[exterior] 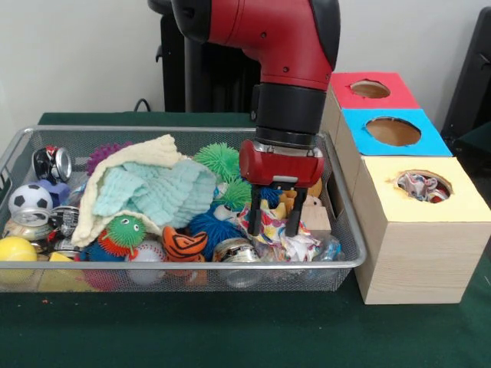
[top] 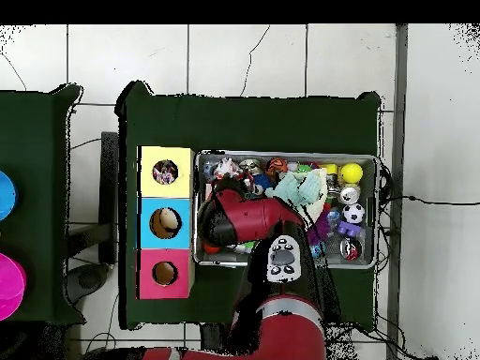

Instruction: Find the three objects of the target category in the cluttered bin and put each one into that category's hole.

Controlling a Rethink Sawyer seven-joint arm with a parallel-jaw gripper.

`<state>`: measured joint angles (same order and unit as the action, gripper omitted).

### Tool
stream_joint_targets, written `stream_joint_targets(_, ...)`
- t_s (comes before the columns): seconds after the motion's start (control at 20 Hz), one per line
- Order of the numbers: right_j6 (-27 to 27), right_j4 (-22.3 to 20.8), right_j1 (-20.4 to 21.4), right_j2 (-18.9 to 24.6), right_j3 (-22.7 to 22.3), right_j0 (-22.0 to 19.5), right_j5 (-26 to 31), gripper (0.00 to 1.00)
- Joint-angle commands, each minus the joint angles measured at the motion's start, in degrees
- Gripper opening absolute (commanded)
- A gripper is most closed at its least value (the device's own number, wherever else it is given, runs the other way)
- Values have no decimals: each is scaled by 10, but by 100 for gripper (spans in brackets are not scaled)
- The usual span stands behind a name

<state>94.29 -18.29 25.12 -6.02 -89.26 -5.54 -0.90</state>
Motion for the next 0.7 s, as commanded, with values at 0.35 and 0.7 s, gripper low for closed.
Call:
stream_joint_targets(0.35,127,74,-63,-97,-4,43,22,100)
stream_joint_targets(0.7,105,81,-59,-63,-16,20,32,100)
